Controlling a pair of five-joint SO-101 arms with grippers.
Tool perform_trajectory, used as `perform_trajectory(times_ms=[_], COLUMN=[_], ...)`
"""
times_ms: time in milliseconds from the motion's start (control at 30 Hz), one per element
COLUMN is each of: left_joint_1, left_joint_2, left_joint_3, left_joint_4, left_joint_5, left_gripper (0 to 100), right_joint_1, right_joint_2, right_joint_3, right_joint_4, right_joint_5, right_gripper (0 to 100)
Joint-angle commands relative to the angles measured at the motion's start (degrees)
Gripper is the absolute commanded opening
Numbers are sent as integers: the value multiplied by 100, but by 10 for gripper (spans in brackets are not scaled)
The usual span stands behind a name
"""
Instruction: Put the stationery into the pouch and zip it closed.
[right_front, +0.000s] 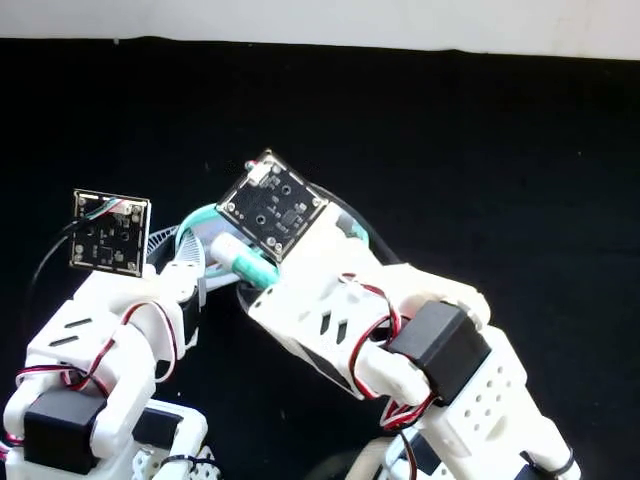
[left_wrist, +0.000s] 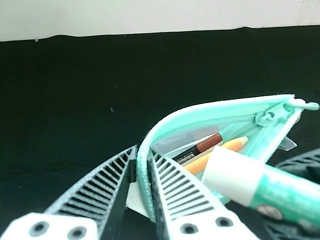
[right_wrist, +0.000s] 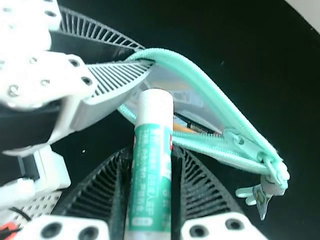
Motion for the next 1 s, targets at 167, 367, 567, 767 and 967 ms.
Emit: perform_trajectory(times_ms=[167,367,567,767,967], left_joint_1=[998,1640,1684,1684,1684], left_joint_2=[22,22,22,22,22], left_joint_3=[435,629,637,646,813], left_joint_4=[114,114,114,114,88], left_joint_5=[-519,-527,-527,-527,-527], left_gripper=[7,7,7,7,7], right_joint_1=[453,620,576,523,523], right_joint_2=[-22,-22,-22,-92,-92], right_joint_3=[-180,-180,171,567,558], right_joint_4=[409,866,1007,497,-136], right_joint_5=[44,281,290,255,-413], right_gripper=[5,5,5,11,238])
